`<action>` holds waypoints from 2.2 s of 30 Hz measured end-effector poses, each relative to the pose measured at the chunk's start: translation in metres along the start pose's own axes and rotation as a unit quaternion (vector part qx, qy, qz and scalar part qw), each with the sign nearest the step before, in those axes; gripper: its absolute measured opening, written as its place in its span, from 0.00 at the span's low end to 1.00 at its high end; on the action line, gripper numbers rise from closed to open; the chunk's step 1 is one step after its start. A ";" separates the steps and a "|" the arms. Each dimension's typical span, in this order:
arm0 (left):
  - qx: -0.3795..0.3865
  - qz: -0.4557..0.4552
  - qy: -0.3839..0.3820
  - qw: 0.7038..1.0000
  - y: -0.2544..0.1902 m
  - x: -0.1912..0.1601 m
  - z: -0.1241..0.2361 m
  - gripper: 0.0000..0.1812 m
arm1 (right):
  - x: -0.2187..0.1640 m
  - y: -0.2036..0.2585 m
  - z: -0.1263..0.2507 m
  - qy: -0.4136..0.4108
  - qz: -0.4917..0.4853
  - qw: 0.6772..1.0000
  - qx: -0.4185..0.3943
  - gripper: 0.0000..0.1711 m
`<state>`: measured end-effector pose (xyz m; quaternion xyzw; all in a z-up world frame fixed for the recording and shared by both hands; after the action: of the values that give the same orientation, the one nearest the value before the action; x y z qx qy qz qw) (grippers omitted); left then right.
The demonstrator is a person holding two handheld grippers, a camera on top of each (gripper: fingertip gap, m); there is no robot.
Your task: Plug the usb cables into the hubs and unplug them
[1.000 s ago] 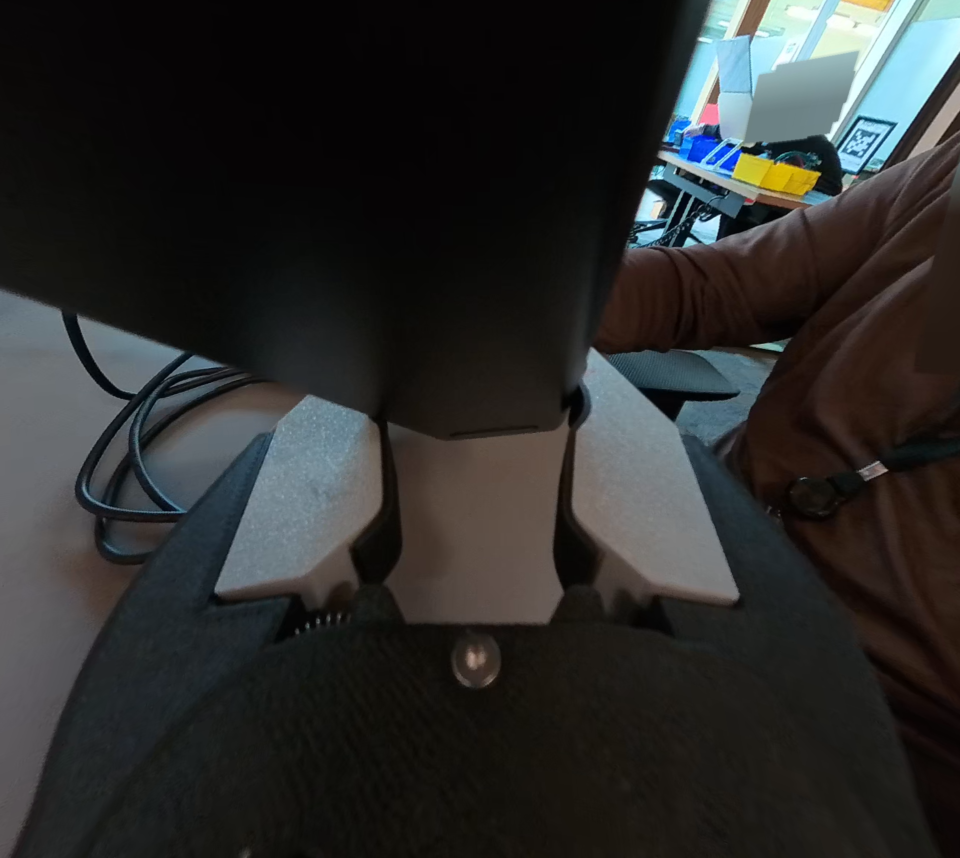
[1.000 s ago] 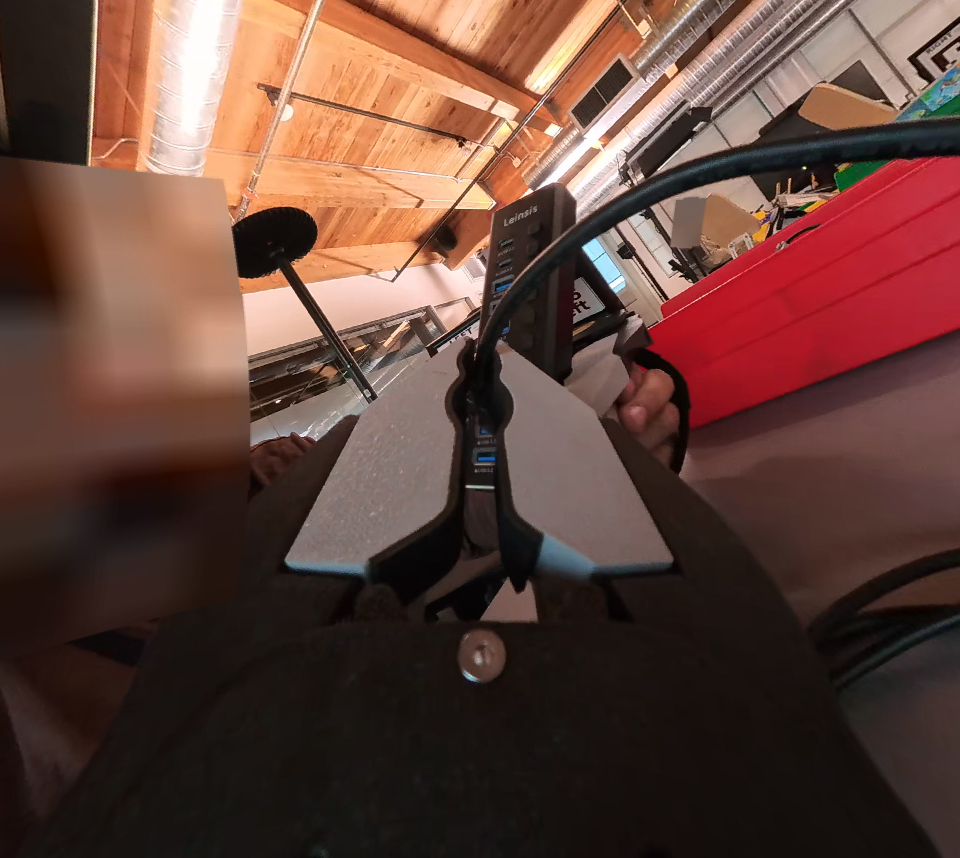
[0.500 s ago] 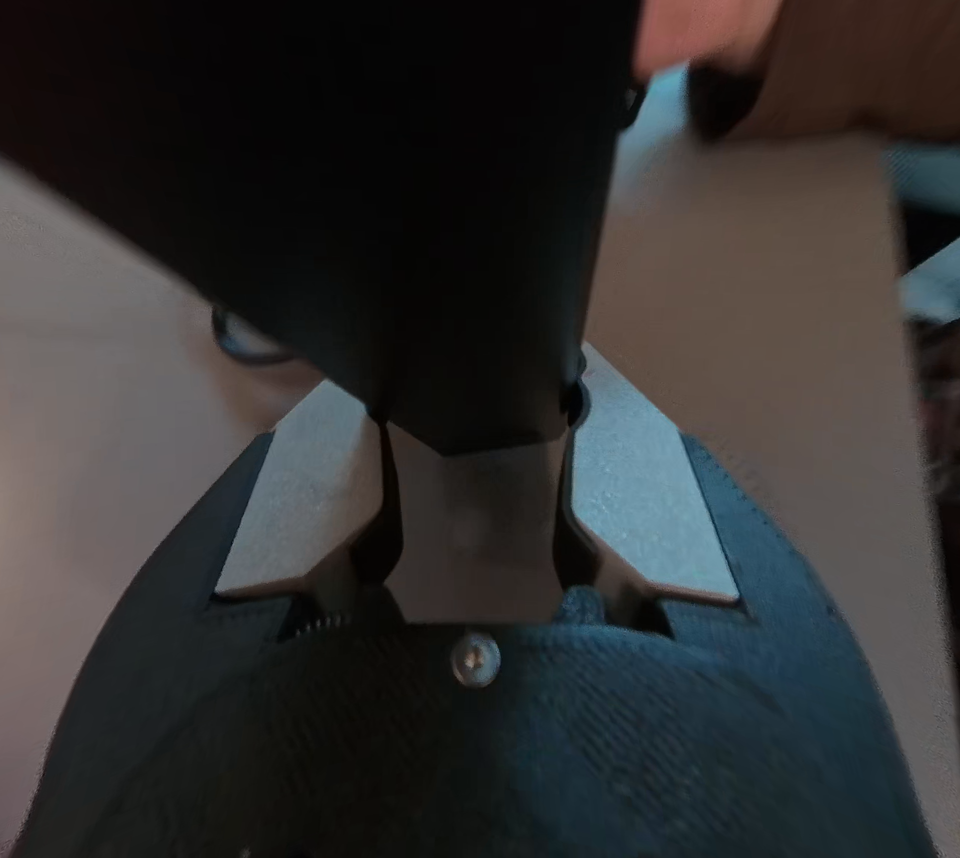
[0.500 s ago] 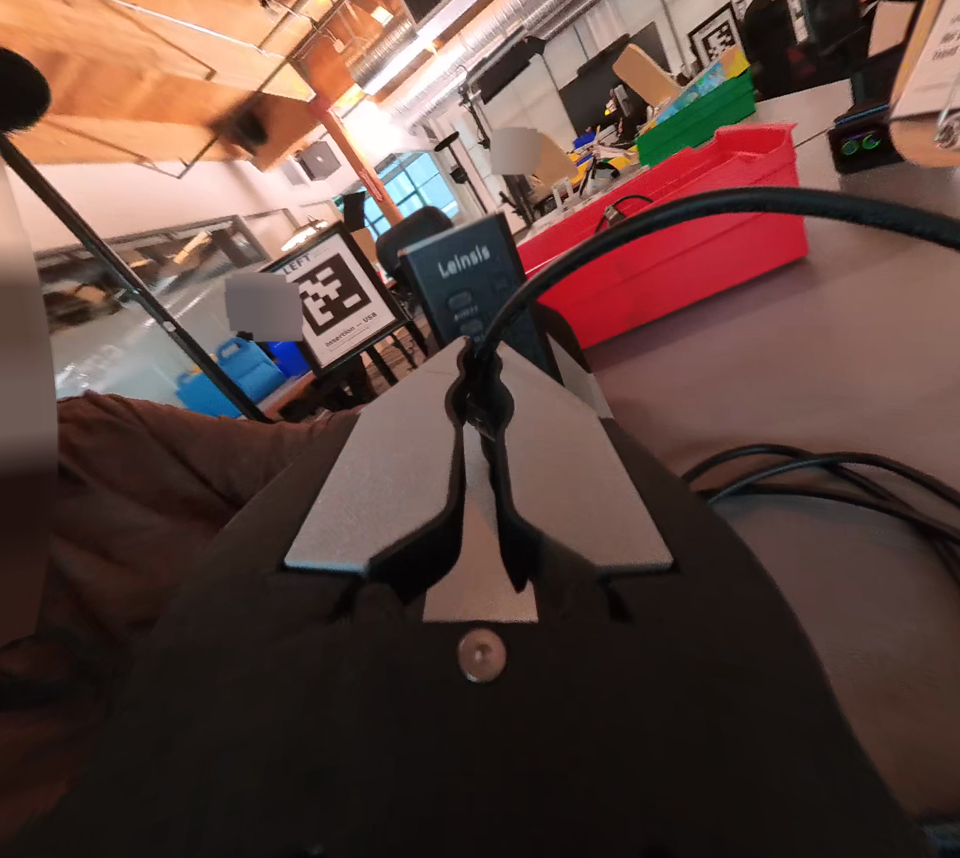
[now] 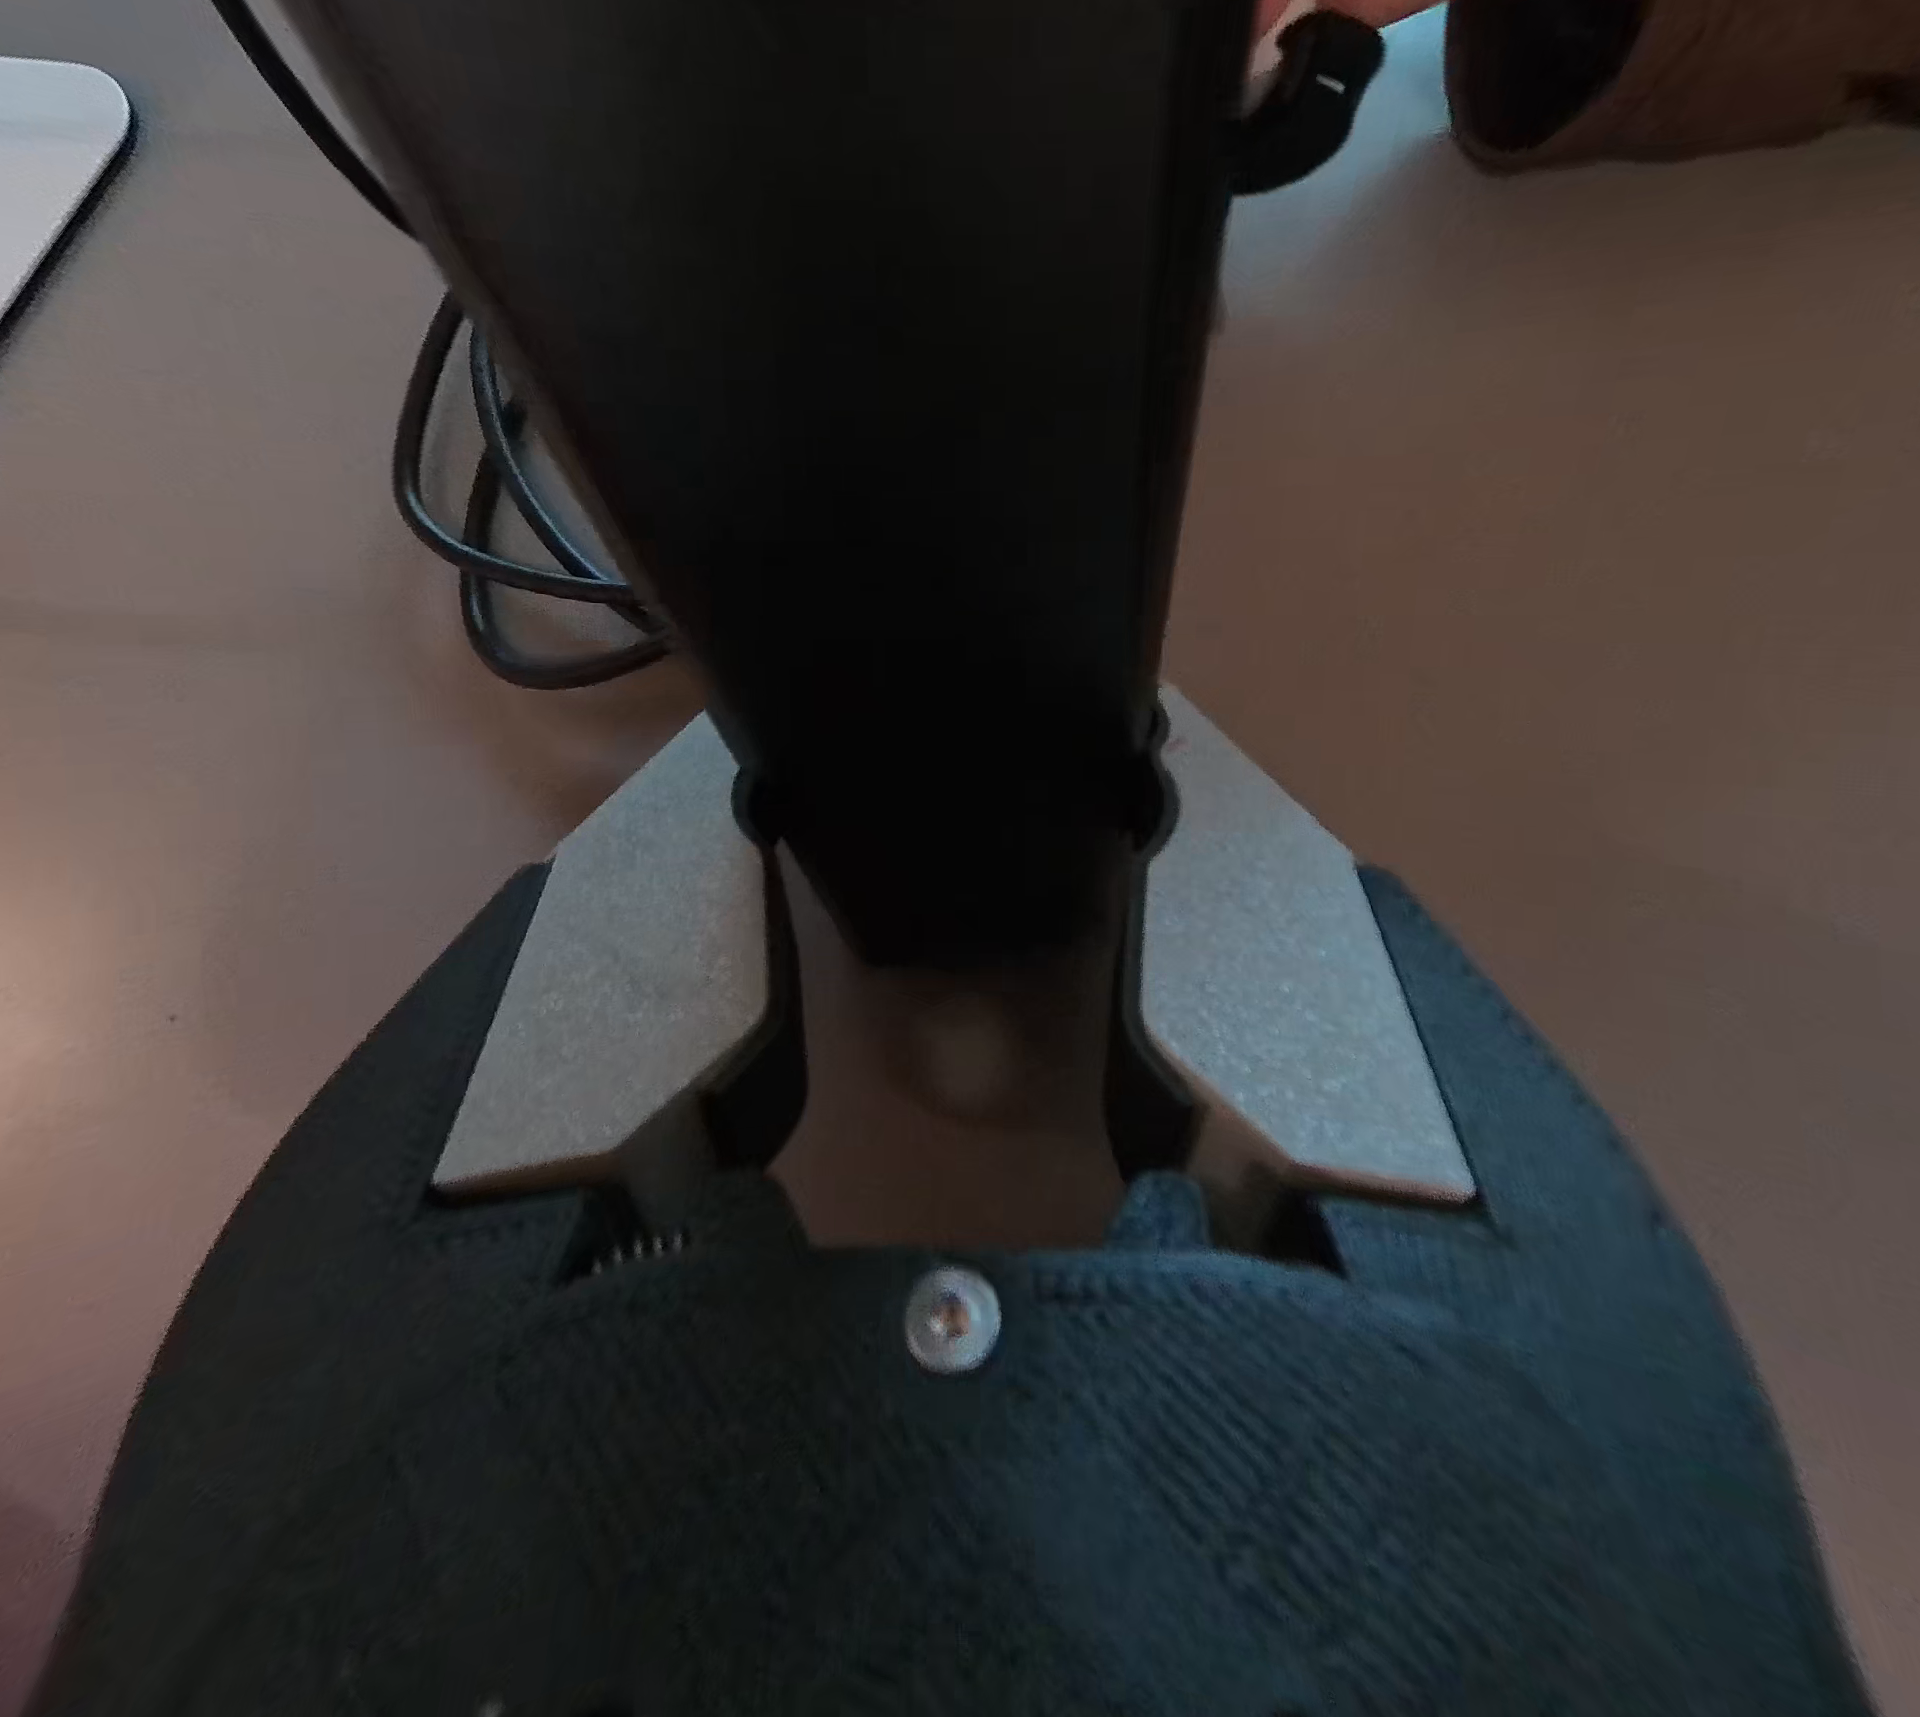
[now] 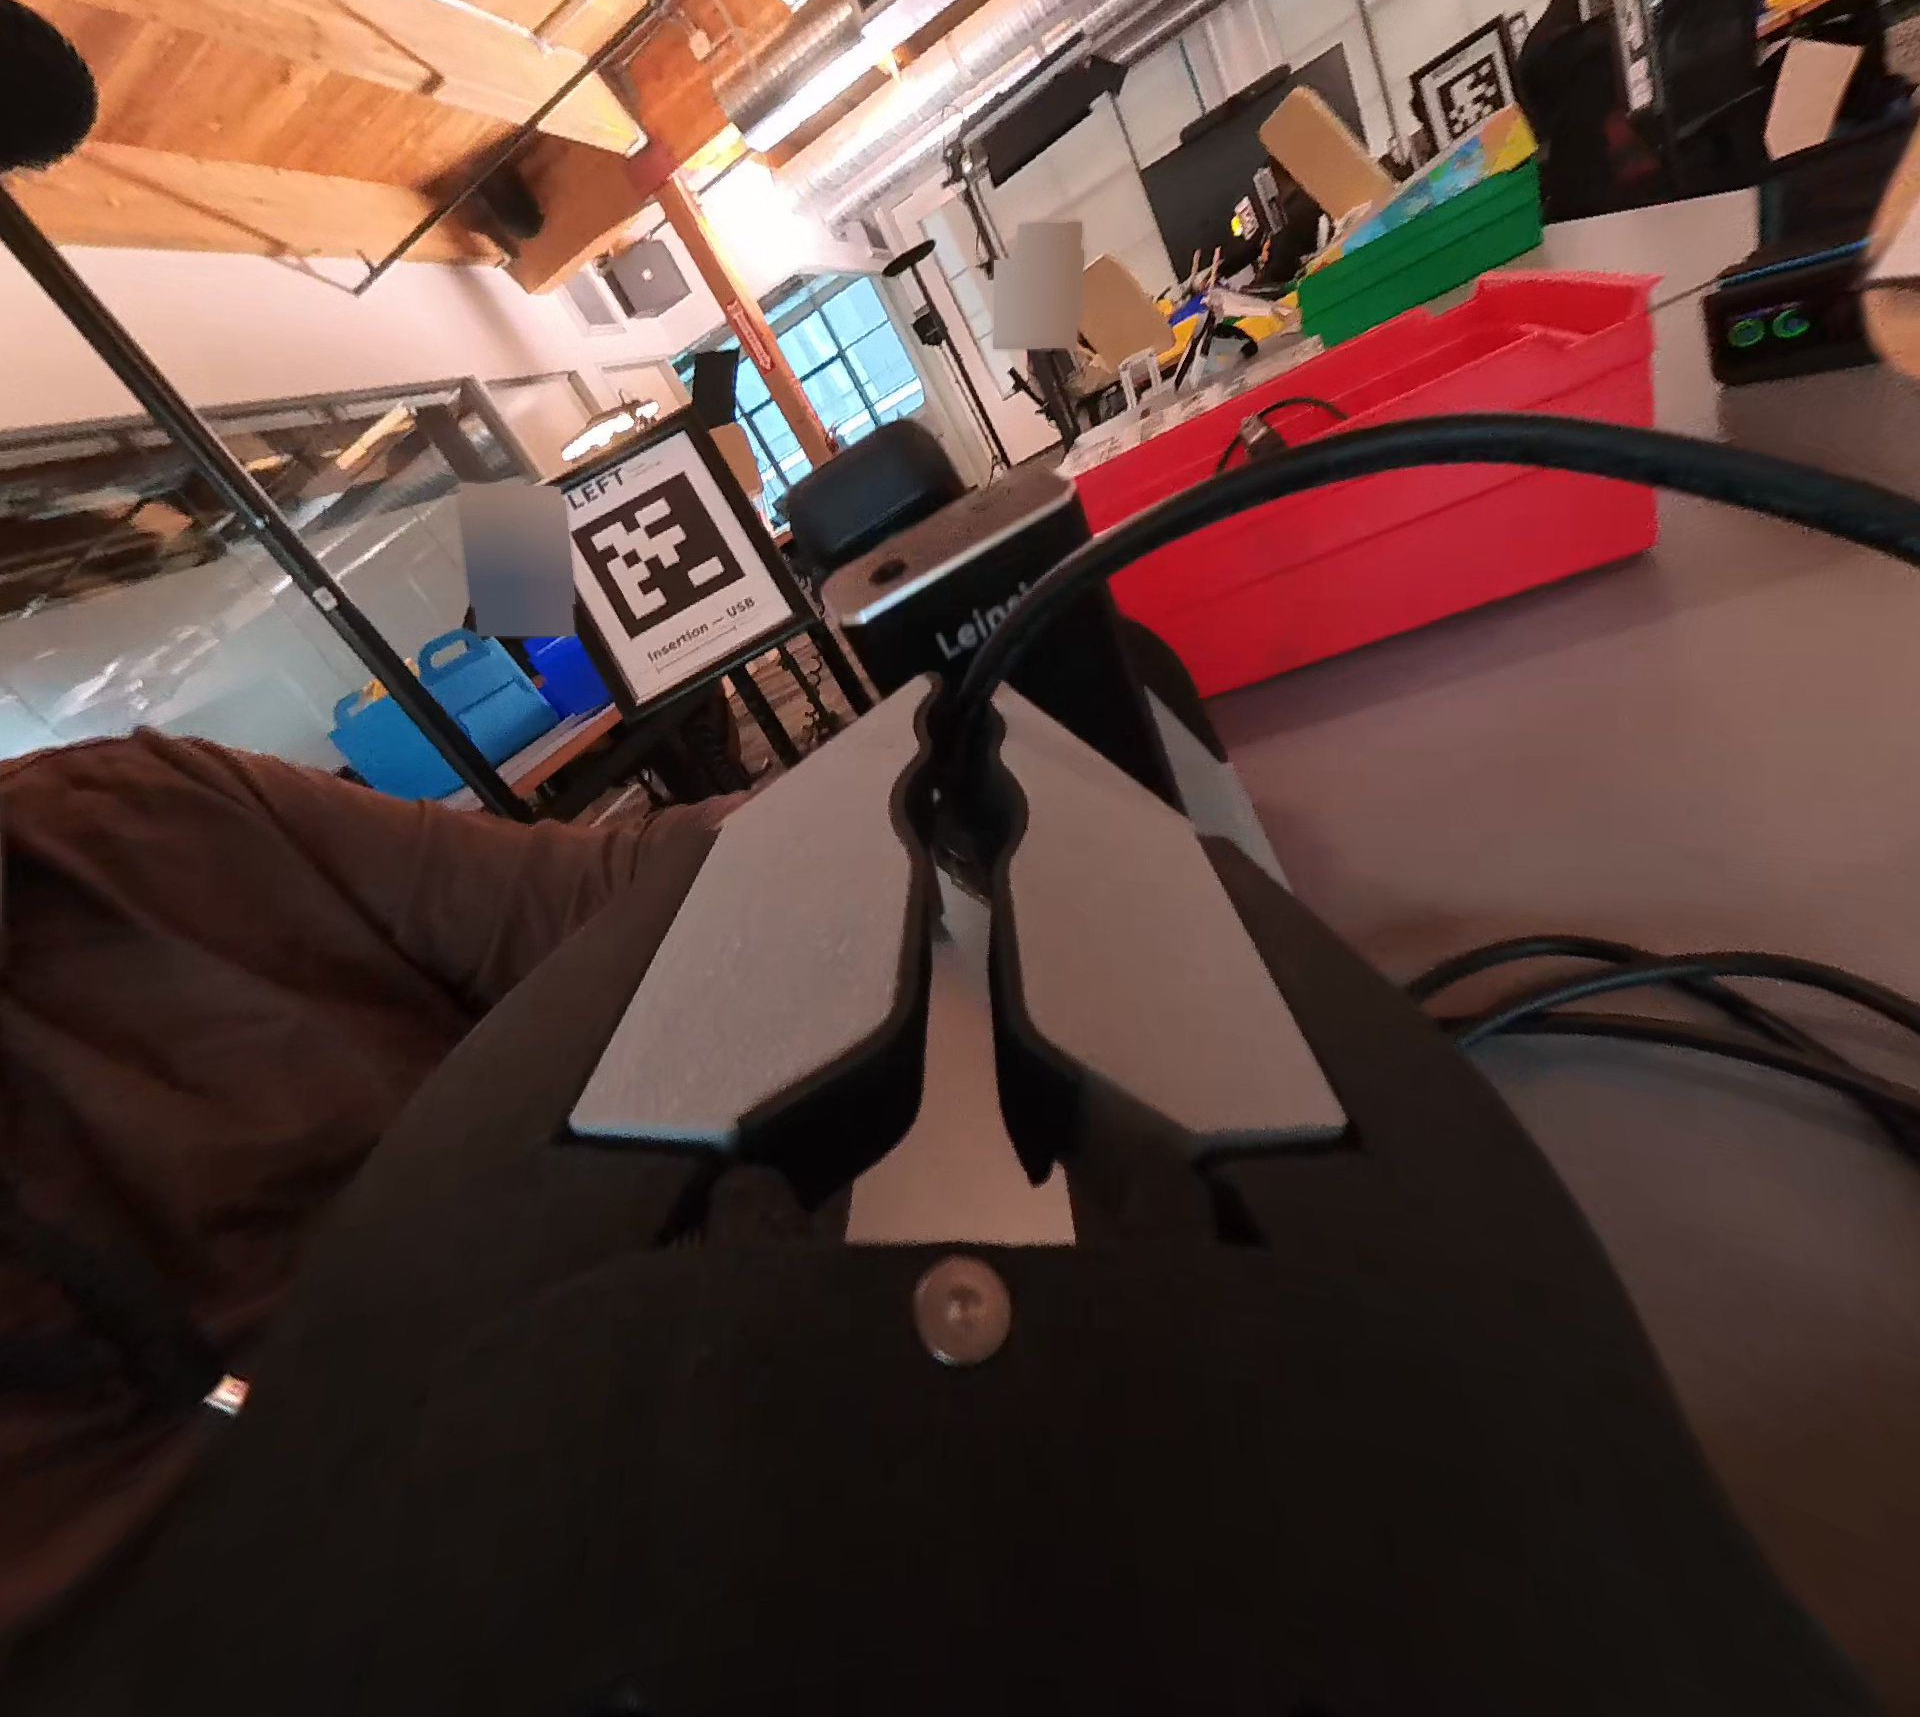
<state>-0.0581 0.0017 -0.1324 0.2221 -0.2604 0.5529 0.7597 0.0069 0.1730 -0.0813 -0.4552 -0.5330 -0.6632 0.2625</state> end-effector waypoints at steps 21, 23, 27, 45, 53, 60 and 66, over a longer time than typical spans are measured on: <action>0.012 0.014 -0.035 0.999 -0.001 0.000 0.008 0.40 | -0.009 -0.002 -0.014 0.056 -0.013 0.998 -0.001 0.00; 0.015 0.025 -0.038 0.999 0.000 -0.001 0.009 0.43 | -0.010 -0.002 -0.016 0.064 -0.014 0.998 0.001 0.00; 0.018 0.023 -0.048 0.998 -0.001 -0.002 0.011 0.41 | -0.015 -0.002 -0.022 0.097 -0.020 0.995 0.000 0.00; -0.013 0.007 -0.032 0.999 -0.005 0.000 0.006 0.37 | -0.032 0.003 -0.044 0.211 0.009 0.977 0.010 0.00; -0.012 0.000 -0.030 0.999 -0.006 0.001 0.006 0.37 | -0.022 0.002 -0.032 0.162 -0.010 0.986 0.023 0.00; -0.013 -0.002 -0.030 0.999 -0.006 0.001 0.005 0.37 | -0.010 -0.002 -0.013 0.076 -0.023 0.997 0.007 0.00; -0.019 -0.003 -0.030 0.999 -0.006 0.001 0.005 0.37 | -0.006 -0.003 -0.007 0.044 -0.035 0.998 0.015 0.00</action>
<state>-0.0526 -0.0018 -0.1282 0.2252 -0.2930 0.5390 0.7569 0.0049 0.1664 -0.0882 -0.4026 -0.5468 -0.6830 0.2691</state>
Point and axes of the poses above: each gripper's, where its closed fingertips meet, z back along the fingers, x out of its top, y = z × x across the jaws, the point moved 10 cm from there along z, back along the fingers, and after that the axes turned 11 degrees about y, right-handed, at the moved point
